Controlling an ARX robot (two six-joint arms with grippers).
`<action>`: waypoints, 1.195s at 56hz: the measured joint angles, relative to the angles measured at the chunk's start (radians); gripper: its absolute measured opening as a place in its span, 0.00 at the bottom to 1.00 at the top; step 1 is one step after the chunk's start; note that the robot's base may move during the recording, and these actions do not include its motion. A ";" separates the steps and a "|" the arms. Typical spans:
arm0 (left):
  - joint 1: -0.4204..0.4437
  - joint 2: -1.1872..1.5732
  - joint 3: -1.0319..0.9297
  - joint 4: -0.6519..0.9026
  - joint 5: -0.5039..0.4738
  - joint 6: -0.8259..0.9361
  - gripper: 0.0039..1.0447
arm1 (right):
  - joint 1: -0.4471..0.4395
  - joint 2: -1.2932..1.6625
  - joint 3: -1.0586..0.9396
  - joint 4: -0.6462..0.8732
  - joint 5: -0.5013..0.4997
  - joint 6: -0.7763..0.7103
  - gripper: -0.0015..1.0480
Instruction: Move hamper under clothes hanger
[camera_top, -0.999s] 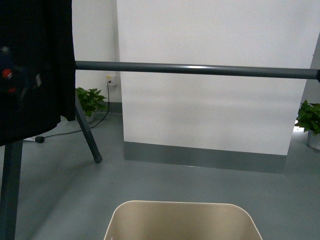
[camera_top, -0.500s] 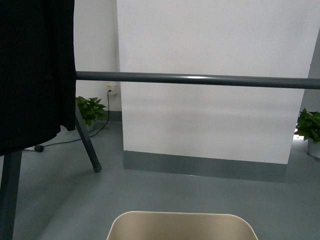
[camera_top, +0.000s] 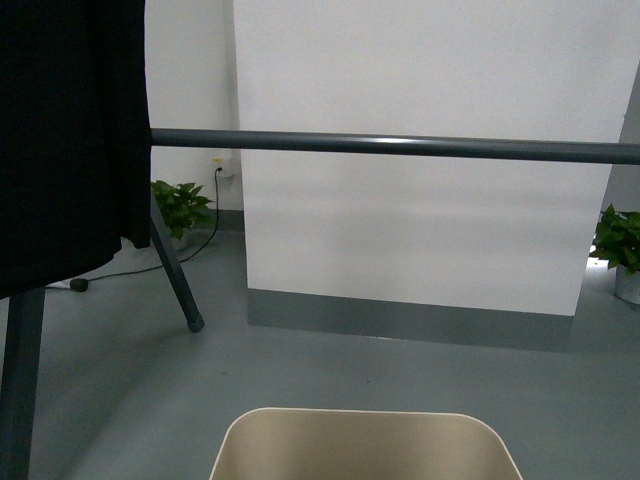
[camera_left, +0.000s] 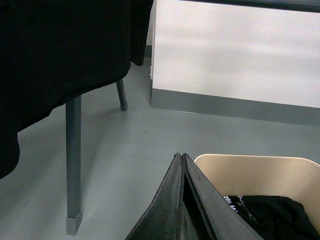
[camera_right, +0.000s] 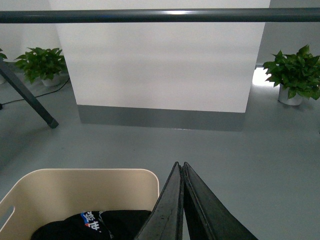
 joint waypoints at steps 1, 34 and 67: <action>0.000 0.001 -0.005 0.006 0.000 0.000 0.03 | 0.000 -0.006 -0.002 -0.004 0.000 0.000 0.02; 0.000 -0.277 -0.044 -0.208 0.000 0.000 0.03 | 0.000 -0.258 -0.056 -0.190 0.000 0.000 0.02; 0.000 -0.517 -0.044 -0.443 0.000 0.001 0.03 | 0.000 -0.487 -0.056 -0.414 0.000 0.000 0.02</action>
